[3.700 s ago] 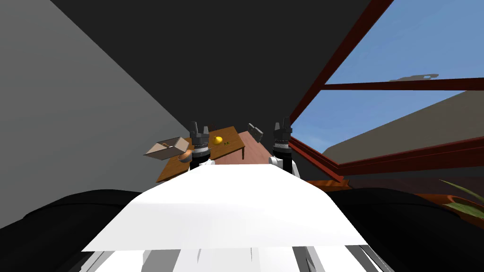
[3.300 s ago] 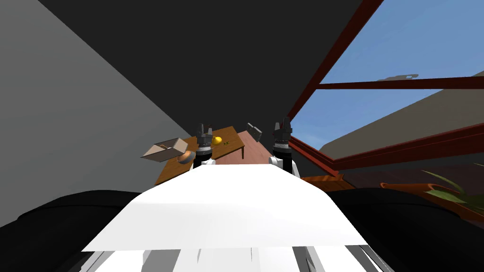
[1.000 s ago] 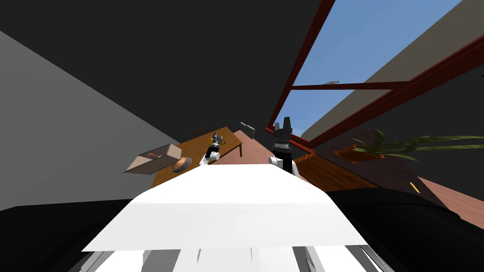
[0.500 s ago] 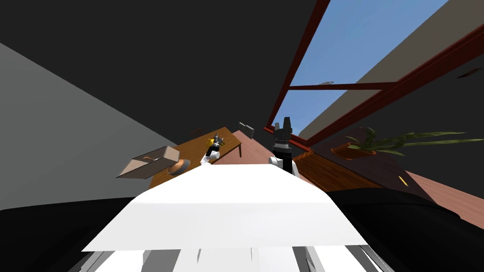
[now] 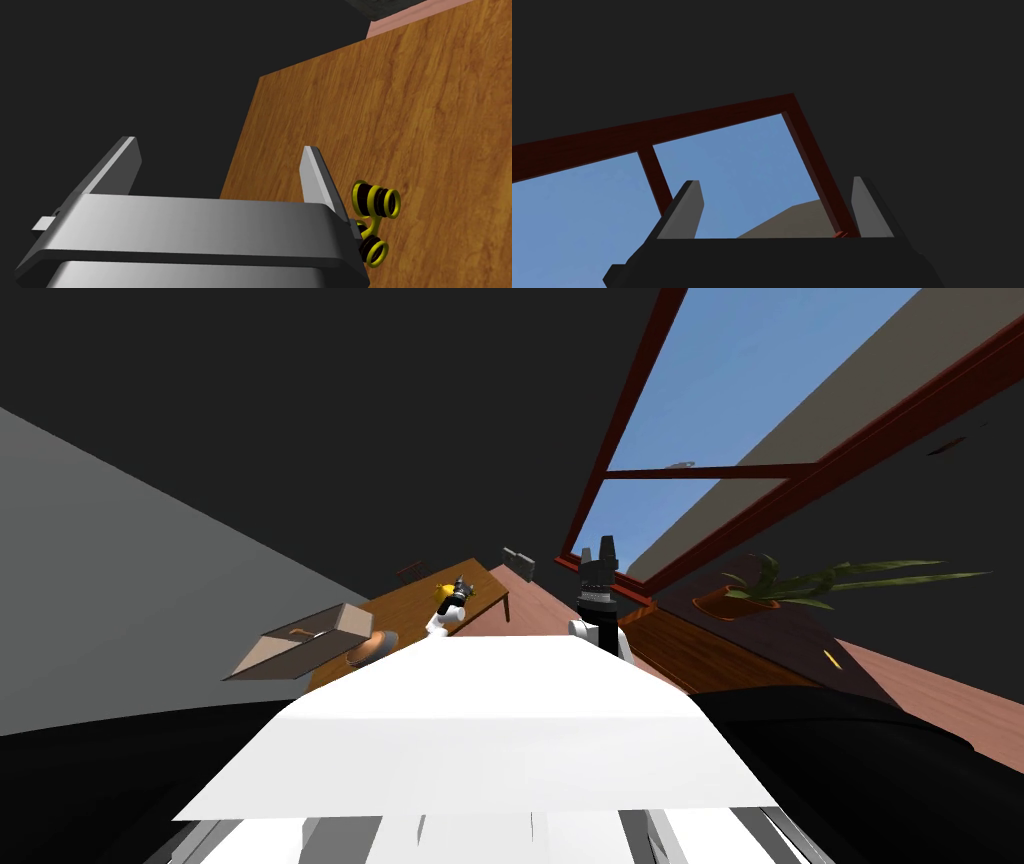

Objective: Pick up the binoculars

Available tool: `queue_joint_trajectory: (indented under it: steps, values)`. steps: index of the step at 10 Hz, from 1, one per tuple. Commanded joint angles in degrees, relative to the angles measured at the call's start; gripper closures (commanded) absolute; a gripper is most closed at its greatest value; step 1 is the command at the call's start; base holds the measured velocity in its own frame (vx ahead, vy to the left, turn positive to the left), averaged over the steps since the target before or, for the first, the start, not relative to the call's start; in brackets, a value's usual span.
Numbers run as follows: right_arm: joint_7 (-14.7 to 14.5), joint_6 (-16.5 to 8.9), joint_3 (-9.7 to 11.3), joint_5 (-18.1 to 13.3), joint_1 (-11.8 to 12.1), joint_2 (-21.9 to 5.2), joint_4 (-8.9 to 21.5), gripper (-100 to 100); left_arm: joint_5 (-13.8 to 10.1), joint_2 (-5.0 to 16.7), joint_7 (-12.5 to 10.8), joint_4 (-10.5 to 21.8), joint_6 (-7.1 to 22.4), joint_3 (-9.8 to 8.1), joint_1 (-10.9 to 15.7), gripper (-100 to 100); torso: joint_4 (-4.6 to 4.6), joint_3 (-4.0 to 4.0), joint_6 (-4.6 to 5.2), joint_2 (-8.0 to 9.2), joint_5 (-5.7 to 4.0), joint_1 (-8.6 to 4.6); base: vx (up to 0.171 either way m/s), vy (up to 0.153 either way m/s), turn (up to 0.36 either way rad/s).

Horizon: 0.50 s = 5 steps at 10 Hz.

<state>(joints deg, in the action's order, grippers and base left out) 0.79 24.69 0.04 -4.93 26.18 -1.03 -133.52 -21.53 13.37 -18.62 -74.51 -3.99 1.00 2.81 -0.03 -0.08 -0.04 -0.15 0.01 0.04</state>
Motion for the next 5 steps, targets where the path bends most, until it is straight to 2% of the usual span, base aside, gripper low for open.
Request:
queue_joint_trajectory:
  steps: [1, 3, 5]
  values:
    - [0.0, 0.0, 0.0, 0.0, 0.0, 0.0, 0.0, 0, -1.25, 0.86, -0.96, 2.86, 2.81, -0.36, 1.74, -100, 0.0, 0.0, 0.0, 0.0, 0.0, 0.0, 0.027, 0.007, -0.067]
    - [0.0, 0.0, 0.0, 0.0, 0.0, 0.0, 0.0, 0, -1.25, 0.86, -0.96, 3.75, 2.81, -0.36, 1.74, -100, 0.01, 0.01, 0.0, 0.01, 0.0, 0.0, 0.016, 0.004, -0.009]
    - [0.0, 0.0, 0.0, 0.0, 0.0, 0.0, 0.0, 0, -3.05, 1.71, -2.21, 8.41, 6.26, -0.89, 4.68, -100, 0.01, 0.01, 0.01, 0.02, -0.01, -0.01, 0.035, 0.003, -0.075]
